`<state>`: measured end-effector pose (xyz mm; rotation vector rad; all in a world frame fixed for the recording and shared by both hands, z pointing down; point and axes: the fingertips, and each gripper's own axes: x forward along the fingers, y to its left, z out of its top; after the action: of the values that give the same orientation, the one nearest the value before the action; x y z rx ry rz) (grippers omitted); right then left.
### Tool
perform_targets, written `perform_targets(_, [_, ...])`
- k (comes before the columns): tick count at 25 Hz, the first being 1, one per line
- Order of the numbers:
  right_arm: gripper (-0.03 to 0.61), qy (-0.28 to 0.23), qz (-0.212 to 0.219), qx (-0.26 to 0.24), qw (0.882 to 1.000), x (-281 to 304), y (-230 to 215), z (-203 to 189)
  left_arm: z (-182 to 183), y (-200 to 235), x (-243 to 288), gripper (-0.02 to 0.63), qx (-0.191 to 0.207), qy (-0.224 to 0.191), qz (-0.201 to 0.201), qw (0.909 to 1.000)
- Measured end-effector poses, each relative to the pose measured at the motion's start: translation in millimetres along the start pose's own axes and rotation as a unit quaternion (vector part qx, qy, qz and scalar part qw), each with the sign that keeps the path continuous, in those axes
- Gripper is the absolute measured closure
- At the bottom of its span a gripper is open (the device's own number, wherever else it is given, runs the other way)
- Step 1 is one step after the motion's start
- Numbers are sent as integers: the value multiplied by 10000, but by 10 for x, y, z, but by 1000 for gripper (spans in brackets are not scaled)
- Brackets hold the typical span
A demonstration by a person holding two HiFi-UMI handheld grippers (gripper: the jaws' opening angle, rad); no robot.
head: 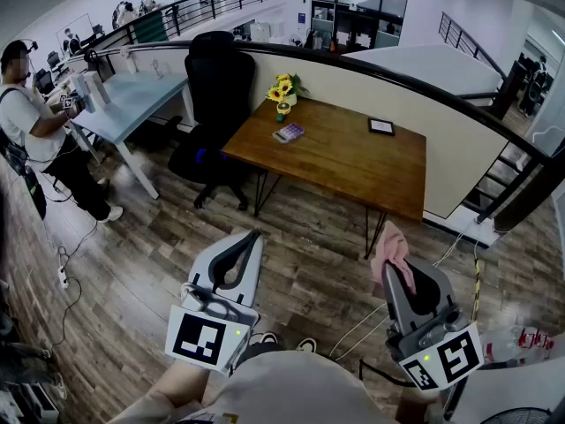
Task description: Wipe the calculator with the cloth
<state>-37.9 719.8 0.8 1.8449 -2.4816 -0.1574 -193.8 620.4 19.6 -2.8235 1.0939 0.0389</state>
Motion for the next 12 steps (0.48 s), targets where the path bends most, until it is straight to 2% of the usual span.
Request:
perform_targets(7, [538,-20,-37,131,9999,0,-112,-67,-50,-16,64,611,34,81,88,9999])
perform_targets(12, [538,77,8,151,9999,-4,-217,-168,-87,-158,157,612,-44,23,-94,9999])
